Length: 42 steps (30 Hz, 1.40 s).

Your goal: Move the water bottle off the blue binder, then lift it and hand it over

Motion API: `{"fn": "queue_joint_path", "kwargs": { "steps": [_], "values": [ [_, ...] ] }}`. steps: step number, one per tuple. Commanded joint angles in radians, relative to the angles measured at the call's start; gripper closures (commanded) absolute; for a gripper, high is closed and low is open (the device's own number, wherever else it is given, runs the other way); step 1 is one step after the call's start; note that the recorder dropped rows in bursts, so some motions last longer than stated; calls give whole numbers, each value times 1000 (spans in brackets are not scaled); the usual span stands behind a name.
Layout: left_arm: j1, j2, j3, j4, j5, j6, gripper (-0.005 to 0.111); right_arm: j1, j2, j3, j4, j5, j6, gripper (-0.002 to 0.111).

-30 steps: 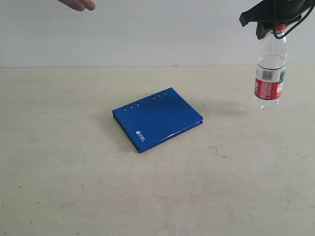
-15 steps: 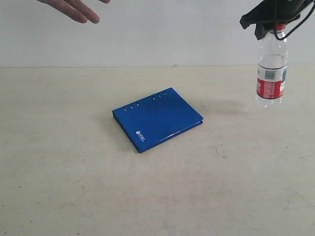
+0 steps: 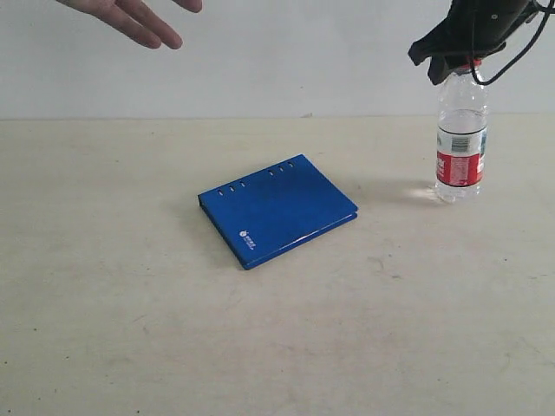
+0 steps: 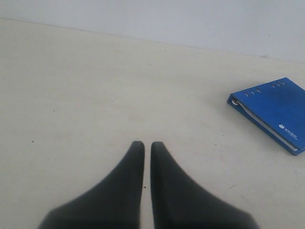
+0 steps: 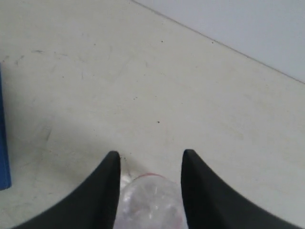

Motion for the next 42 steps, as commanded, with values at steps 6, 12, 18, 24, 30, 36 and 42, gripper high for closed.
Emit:
{"fn": "queue_joint_path", "kwargs": {
  "steps": [6, 12, 18, 24, 30, 36, 42],
  "values": [
    [-5, -4, -1, 2, -15, 3, 102, -3, -13, 0, -9, 10, -7, 70],
    [-5, -4, -1, 2, -15, 3, 102, -3, -110, 0, -67, -38, -7, 70],
    [-5, -4, -1, 2, -15, 3, 102, -3, -227, -7, -77, -50, -3, 70],
    [-5, -4, -1, 2, -15, 3, 102, -3, -351, -48, 90, 117, 84, 71],
    [-5, -4, -1, 2, -15, 3, 102, 29, -386, 61, 394, 173, 18, 71],
    [-5, -4, -1, 2, -15, 3, 102, 132, -341, 312, 429, 173, -63, 71],
    [-5, -4, -1, 2, -15, 3, 102, 269, -274, 584, 530, 42, -236, 71]
  ]
}}
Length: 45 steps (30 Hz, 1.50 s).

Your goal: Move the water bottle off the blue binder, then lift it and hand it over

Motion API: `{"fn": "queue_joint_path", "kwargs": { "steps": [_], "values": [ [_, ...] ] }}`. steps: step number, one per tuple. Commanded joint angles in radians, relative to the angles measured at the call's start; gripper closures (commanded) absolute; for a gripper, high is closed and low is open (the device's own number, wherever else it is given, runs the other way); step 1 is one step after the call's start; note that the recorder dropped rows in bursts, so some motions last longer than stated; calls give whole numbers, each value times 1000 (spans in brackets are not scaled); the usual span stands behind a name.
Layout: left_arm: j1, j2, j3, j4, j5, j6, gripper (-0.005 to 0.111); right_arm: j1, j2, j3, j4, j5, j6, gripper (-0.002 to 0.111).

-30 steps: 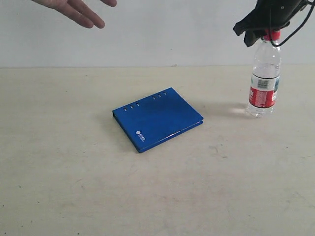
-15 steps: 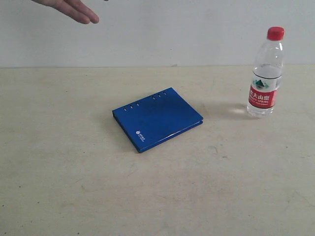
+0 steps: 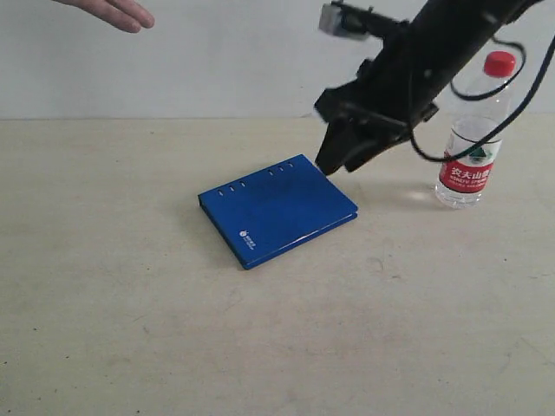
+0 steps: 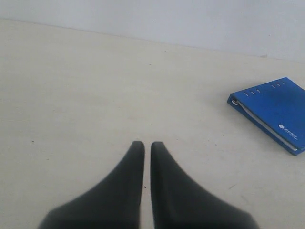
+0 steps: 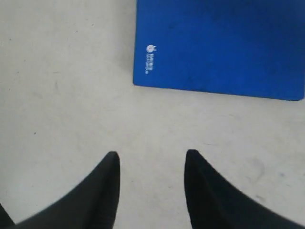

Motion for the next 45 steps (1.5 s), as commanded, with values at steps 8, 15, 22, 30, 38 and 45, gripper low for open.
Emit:
{"fn": "queue_joint_path", "kwargs": {
  "steps": [8, 15, 22, 30, 38, 45],
  "values": [
    [-5, -4, -1, -662, -268, -295, 102, 74, 40, 80, 20, -238, -99, 71],
    [-5, -4, -1, -977, -281, -325, 102, 74, 40, 80, -2, -245, -96, 71],
    [-5, -4, -1, -969, -401, -219, 102, 74, 40, 80, -137, -241, -37, 70],
    [-5, -4, -1, -971, -447, -219, 102, 74, 40, 80, -149, -164, -36, 70],
    [-5, -4, -1, -936, -445, -135, 102, 74, 40, 80, -145, -170, -34, 41],
    [-5, -4, -1, -933, -514, 34, 102, 74, 40, 80, -145, -248, 80, 51]
  ]
}}
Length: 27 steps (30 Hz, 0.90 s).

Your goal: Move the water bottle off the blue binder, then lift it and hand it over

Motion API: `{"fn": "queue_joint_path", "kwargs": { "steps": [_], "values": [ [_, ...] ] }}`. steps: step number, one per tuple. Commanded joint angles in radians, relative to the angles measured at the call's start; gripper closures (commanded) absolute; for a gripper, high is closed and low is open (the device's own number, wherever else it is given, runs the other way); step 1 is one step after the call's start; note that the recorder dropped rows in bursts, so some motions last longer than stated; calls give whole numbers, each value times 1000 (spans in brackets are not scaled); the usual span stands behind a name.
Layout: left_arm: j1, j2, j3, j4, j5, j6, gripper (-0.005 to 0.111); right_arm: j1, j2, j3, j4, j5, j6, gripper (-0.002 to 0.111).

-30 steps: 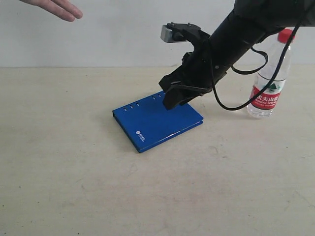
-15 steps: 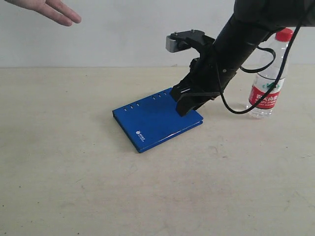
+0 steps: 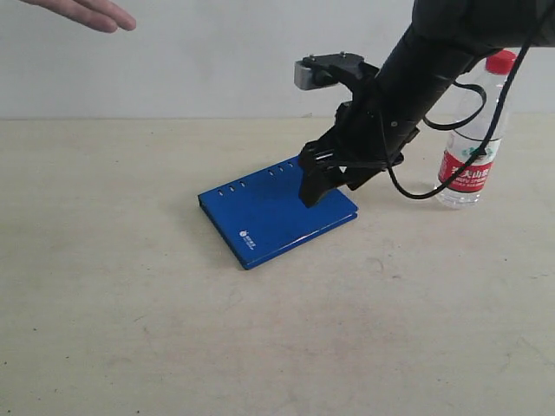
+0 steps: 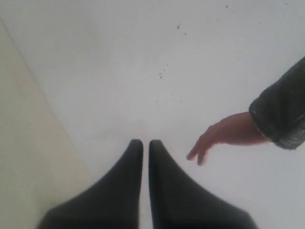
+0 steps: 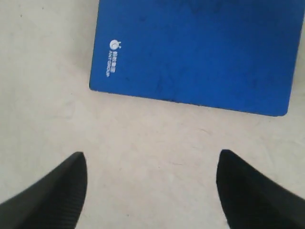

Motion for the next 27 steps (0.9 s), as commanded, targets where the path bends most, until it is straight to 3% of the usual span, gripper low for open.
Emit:
{"fn": "queue_joint_path", "kwargs": {
  "steps": [1, 5, 6, 10, 12, 13, 16, 19, 22, 24, 25, 27],
  "values": [
    [-5, -4, -1, 9, -80, 101, 102, 0, -3, 0, -4, -37, 63, 59],
    [-5, -4, -1, 26, -27, 104, 102, 0, -3, 0, -4, -32, 63, 105],
    [-5, -4, -1, 60, 36, 116, 102, 0, -3, 0, -4, -29, 65, 108],
    [-5, -4, -101, 196, 429, 328, 102, 0, -3, 0, -18, 23, 13, 108],
    [-5, -4, -151, 115, 513, 519, 102, 0, -3, 0, -31, 41, -24, 108],
    [-5, 2, -192, -18, 544, 694, 102, 0, -3, 0, -34, 41, -38, 108],
    [-5, 108, -214, -213, 601, 840, 102, 0, -3, 0, -34, 44, -47, 108],
    [-5, 284, -200, -231, 648, 939, 102, 0, -3, 0, -11, 82, -64, 108],
    [-5, 519, -167, -293, 594, 1064, 102, 0, -3, 0, 58, 168, -180, 108],
    [-5, 740, -160, -533, 552, 1293, 102, 0, -3, 0, 108, 263, -329, 108],
    [-5, 870, -162, -767, 581, 1536, 102, 0, -3, 0, 103, 284, -378, 108],
    [-5, 1062, -197, -767, 622, 1641, 102, 0, -3, 0, 67, 221, -383, 108]
  ]
}}
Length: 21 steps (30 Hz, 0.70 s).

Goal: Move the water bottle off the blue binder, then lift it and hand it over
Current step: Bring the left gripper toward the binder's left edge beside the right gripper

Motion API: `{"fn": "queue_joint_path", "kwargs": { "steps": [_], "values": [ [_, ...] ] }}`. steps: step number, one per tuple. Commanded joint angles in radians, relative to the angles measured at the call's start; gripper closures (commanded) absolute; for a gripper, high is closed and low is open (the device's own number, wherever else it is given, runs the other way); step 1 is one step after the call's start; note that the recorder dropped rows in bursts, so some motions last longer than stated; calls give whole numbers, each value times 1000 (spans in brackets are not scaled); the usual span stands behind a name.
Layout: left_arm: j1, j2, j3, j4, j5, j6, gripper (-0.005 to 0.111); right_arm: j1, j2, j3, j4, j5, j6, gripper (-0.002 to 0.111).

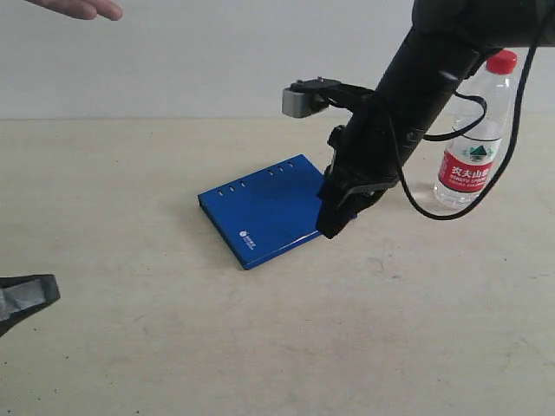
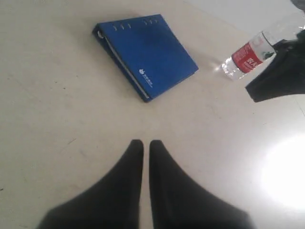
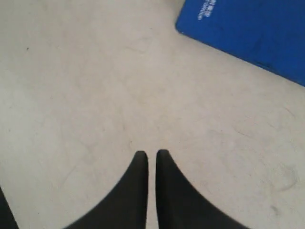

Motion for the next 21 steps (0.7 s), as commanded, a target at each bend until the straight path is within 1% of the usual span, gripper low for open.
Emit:
{"fn": "queue_joint_path", "kwargs": {
  "steps": [1, 2, 3, 4, 5, 7, 9, 10, 13, 15, 16, 18, 21],
  "values": [
    [-5, 336, -52, -172, 34, 269, 102, 0, -3, 0, -28, -86, -55, 108],
    [-5, 452, -84, -172, 32, 298, 102, 0, -3, 0, -25, -136, -49, 104],
    [-5, 506, -103, -172, 32, 305, 102, 0, -3, 0, -14, -156, -49, 98],
    [-5, 585, -134, -172, 44, 305, 102, 0, -3, 0, 5, -181, -49, 83],
    [-5, 622, -151, -172, 57, 305, 102, 0, -3, 0, 10, -191, -49, 73],
    [-5, 706, -192, -172, 104, 305, 98, 0, -3, 0, 40, -222, -49, 47],
    [-5, 778, -232, -172, 157, 305, 90, 0, -3, 0, 80, -296, -43, 30],
    [-5, 808, -251, -172, 189, 307, 84, 0, -3, 0, 97, -334, -23, 25],
    [-5, 878, -297, -172, 278, 314, 62, 0, -3, 0, 103, -379, 32, 23],
    [-5, 915, -326, -172, 321, 311, 51, 0, -3, 0, 99, -362, 64, 23],
    [-5, 935, -347, -172, 328, 297, 47, 0, -3, 0, 95, -354, 79, 23],
    [-5, 979, -392, -172, 335, 271, 46, 0, -3, 0, 71, -360, 120, 23],
    [-7, 1049, -469, -172, 341, 271, 47, 0, 9, 0, -25, -422, 272, 24]
  ]
}}
